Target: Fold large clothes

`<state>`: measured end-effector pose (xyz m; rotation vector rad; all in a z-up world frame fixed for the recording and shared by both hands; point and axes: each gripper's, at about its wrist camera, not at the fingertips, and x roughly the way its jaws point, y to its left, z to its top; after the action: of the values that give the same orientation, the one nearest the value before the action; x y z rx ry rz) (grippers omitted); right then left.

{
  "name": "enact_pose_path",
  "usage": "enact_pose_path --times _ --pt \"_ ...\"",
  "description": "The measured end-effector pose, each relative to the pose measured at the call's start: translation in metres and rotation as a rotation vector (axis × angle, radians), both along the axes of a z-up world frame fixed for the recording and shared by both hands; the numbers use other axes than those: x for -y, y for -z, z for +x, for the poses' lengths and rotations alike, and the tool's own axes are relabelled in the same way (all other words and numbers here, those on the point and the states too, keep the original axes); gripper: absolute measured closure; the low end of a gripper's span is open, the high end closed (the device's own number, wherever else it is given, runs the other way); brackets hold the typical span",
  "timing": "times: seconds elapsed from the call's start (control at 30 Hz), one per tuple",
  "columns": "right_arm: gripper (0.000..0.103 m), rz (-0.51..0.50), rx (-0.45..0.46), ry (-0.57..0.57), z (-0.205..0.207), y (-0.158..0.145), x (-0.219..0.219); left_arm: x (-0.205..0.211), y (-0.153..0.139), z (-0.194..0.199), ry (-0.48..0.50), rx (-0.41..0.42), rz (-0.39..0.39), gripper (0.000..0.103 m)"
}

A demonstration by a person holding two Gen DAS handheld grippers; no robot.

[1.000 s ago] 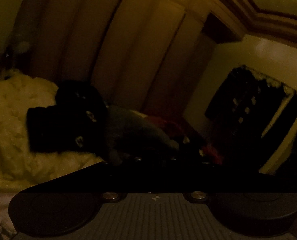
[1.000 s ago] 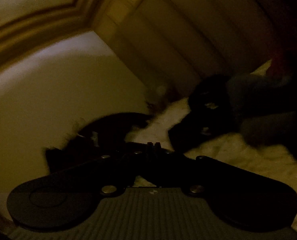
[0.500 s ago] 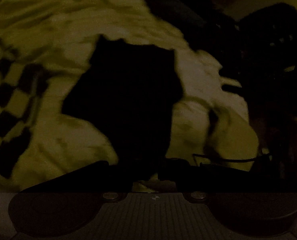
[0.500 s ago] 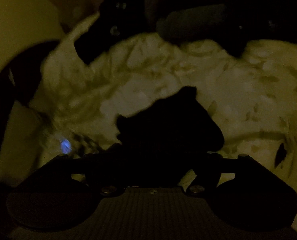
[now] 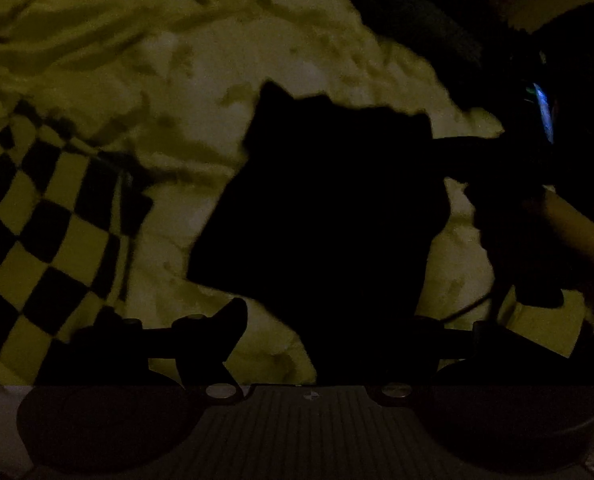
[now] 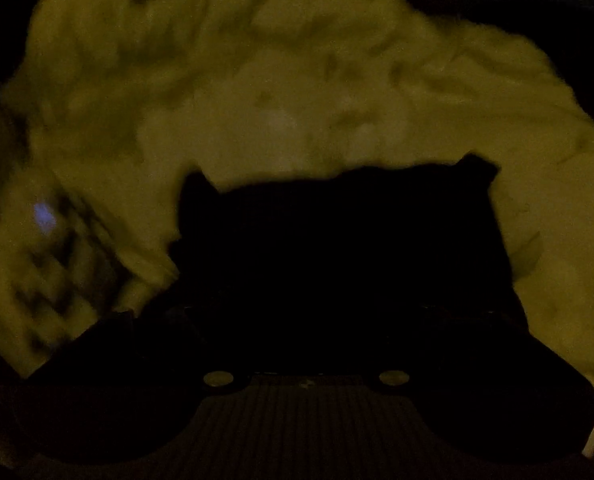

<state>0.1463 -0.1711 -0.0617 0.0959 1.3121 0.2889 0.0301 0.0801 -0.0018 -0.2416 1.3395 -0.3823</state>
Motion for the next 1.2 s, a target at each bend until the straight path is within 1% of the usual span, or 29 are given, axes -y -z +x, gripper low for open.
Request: enact_pose_path --times 0.03,0.07,0.1,0.13,0.2,0.27,0.3,0.33,0.4,0.47,0.53,0.63,0.73,0.8,0.83,0.87,0.93,0.97,1.0,1.03,1.07,1.1,1.13,1.2 --pt "0.043 -0.036 -0.02 -0.016 -0.001 0.01 -0.004 0.003 0.002 0.002 0.02 -0.006 0.004 0.0" --pt "0.054 -0.044 -0.035 -0.023 -0.004 0.018 -0.005 0.004 0.003 0.002 0.035 -0.006 0.006 0.0" --pt "0.083 -0.035 -0.037 -0.032 -0.007 0.021 -0.002 0.004 0.003 0.003 0.045 -0.002 0.012 0.0" --pt "0.094 -0.03 -0.022 -0.043 -0.012 0.019 0.003 0.003 0.004 0.005 0.046 0.005 0.016 0.0" --pt "0.094 -0.007 0.033 -0.047 -0.022 0.004 0.015 -0.001 0.005 0.007 0.031 0.013 0.02 0.0" --pt "0.095 0.035 0.108 -0.054 -0.039 -0.022 0.031 -0.007 0.01 0.011 0.003 0.006 0.02 0.0" --pt "0.095 0.054 0.131 -0.054 -0.049 -0.035 0.04 -0.009 0.011 0.013 -0.009 0.0 0.022 0.0" --pt "0.095 0.081 0.148 -0.046 -0.062 -0.051 0.052 -0.011 0.012 0.015 -0.019 -0.006 0.026 0.0" --pt "0.095 0.122 0.165 -0.04 -0.087 -0.073 0.074 -0.013 0.013 0.017 -0.033 -0.005 0.034 0.0" --pt "0.095 0.114 0.153 -0.047 -0.116 -0.09 0.093 -0.014 0.012 0.016 -0.038 0.003 0.038 0.0" --pt "0.095 0.08 0.126 -0.086 -0.149 -0.098 0.11 -0.014 0.014 0.015 -0.039 0.0 0.043 0.0" --pt "0.095 0.049 -0.001 -0.106 -0.202 -0.097 0.134 -0.013 0.02 0.012 -0.04 -0.019 0.052 0.0" --pt "0.095 0.024 -0.125 -0.117 -0.25 -0.074 0.149 -0.012 0.026 0.008 -0.038 -0.037 0.066 0.0" --pt "0.095 0.017 -0.204 -0.069 -0.268 -0.053 0.157 -0.011 0.027 0.006 -0.037 -0.042 0.073 0.0" --pt "0.094 0.032 -0.236 -0.034 -0.269 -0.044 0.158 -0.011 0.028 0.006 -0.033 -0.044 0.077 0.0" --pt "0.093 0.05 -0.244 0.004 -0.267 -0.039 0.158 -0.01 0.028 0.006 -0.03 -0.043 0.081 0.0" --pt "0.086 0.046 -0.221 0.053 -0.255 -0.04 0.154 -0.01 0.027 0.006 -0.029 -0.036 0.09 0.0" --pt "0.085 0.033 -0.192 0.056 -0.246 -0.045 0.152 -0.01 0.028 0.008 -0.033 -0.032 0.093 0.0" --pt "0.072 0.017 -0.155 0.051 -0.237 -0.052 0.148 -0.01 0.028 0.009 -0.04 -0.029 0.093 0.0" --pt "0.056 0.002 -0.104 0.034 -0.225 -0.062 0.143 -0.01 0.028 0.012 -0.047 -0.025 0.093 0.0" --pt "0.048 0.001 -0.059 0.015 -0.216 -0.07 0.141 -0.01 0.029 0.015 -0.055 -0.018 0.096 0.0" --pt "0.035 0.002 -0.013 0.001 -0.205 -0.078 0.138 -0.008 0.029 0.018 -0.058 -0.013 0.098 0.0" --pt "0.032 0.002 0.026 -0.007 -0.193 -0.086 0.134 -0.005 0.029 0.022 -0.058 -0.007 0.096 0.0" --pt "0.032 0.013 0.081 -0.032 -0.165 -0.095 0.125 0.005 0.029 0.031 -0.055 0.006 0.079 0.0"
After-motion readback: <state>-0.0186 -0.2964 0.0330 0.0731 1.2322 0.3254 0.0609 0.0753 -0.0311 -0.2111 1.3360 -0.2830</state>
